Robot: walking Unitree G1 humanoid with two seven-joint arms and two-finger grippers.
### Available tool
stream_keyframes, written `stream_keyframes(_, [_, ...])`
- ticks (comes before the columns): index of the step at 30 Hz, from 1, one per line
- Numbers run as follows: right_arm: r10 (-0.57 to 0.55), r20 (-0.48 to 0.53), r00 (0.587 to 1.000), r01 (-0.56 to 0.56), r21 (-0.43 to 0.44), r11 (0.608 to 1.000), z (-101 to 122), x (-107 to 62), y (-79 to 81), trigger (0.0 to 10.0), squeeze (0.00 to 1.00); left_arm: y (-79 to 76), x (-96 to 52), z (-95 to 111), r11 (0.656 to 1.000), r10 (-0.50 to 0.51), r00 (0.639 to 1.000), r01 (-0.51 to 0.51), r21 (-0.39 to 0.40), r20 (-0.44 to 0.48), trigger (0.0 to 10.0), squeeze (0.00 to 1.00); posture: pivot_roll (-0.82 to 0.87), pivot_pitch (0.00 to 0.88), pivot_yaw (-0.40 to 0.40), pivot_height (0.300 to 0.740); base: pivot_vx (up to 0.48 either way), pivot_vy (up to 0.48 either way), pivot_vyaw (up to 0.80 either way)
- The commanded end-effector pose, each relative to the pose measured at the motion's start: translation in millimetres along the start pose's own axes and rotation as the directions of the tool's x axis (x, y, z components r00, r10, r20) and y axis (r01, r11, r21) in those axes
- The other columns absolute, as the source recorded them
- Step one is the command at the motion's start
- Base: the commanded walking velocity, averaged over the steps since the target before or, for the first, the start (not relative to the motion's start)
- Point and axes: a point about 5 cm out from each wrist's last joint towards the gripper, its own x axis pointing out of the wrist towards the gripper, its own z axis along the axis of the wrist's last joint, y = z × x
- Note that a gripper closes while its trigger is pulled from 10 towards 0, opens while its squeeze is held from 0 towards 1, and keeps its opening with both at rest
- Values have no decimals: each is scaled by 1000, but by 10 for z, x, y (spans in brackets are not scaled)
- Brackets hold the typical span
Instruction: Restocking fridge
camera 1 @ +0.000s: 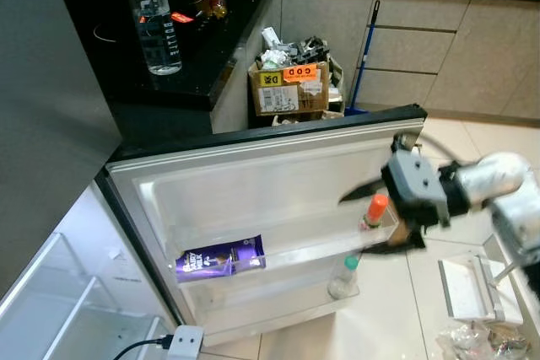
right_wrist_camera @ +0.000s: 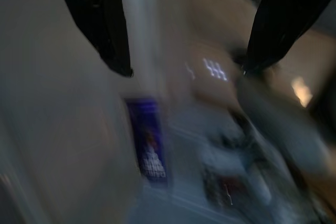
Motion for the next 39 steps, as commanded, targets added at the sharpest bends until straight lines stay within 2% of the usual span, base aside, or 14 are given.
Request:
stream_keyframes(1, [35,56,998,-39,88,995,-116,42,63,10000,0,-34,1,-35,1000,-9,1000,9,-20,-13,10000,0,-106,0,-37,740,0,0,0])
stream_keyframes(6, [4,-88,996,29,375,927,-863,92,282,10000,0,-38,1,-49,1000,-12,1000,12,-18,-22,10000,0,-108,0,-31,740,0,0,0])
stream_keyframes(8, [4,-88,996,29,375,927,-863,92,282,10000,0,-38,1,-49,1000,-12,1000,12,-18,-22,10000,0,-108,0,-31,740,0,0,0])
stream_keyframes(10, [-35,-310,950,210,552,807,-1453,32,565,10000,0,-35,-1,-57,1000,-9,1000,9,-18,-28,10000,0,-102,0,-27,740,0,0,0])
stream_keyframes(11, [-35,-310,950,210,552,807,-1453,32,565,10000,0,-35,-1,-57,1000,-9,1000,9,-18,-28,10000,0,-102,0,-27,740,0,0,0])
stream_keyframes(12, [-50,-559,828,445,599,666,-1944,-18,944,10000,0,-19,-5,-67,1000,0,999,0,-14,-34,10000,0,-103,0,-21,740,0,0,0])
stream_keyframes(18, [-55,-726,685,631,554,544,-2259,10,1327,10000,0,-2,-10,-81,1000,8,999,-8,-5,-44,10000,0,-102,0,-20,740,0,0,0])
stream_keyframes(22, [-134,-816,563,795,490,357,-2424,81,1564,10000,0,11,-13,-96,1000,21,998,-21,-2,-57,10000,0,-100,0,-18,740,0,0,0])
stream_keyframes(23, [-168,-847,505,850,454,266,-2476,114,1662,10000,0,14,-14,-100,1000,24,998,-24,-2,-60,10000,0,-100,0,-18,740,0,0,0])
stream_keyframes(25, [-168,-847,505,850,454,266,-2476,114,1662,10000,0,14,-14,-100,1000,24,998,-24,-2,-60,10000,0,-100,0,-18,740,0,0,0])
stream_keyframes(26, [-209,-881,423,906,405,124,-2527,134,1766,10000,0,16,-14,-104,1000,25,998,-25,-2,-63,10000,0,-94,0,-14,740,0,0,0])
stream_keyframes(27, [-207,-910,360,933,350,85,-2561,167,1854,10000,0,16,-16,-110,1000,23,997,-23,-5,-67,10000,0,-93,0,-13,740,0,0,0])
stream_keyframes(32, [-204,-930,307,952,300,67,-2582,232,1916,10000,0,16,-18,-120,1000,18,997,-18,-3,-73,10000,0,-96,0,-10,740,0,0,0])
stream_keyframes(39, [-228,-933,279,958,256,126,-2556,324,1743,10000,0,-17,-17,-140,1000,-14,996,16,27,-92,10000,0,-98,0,-11,740,0,-103,0])
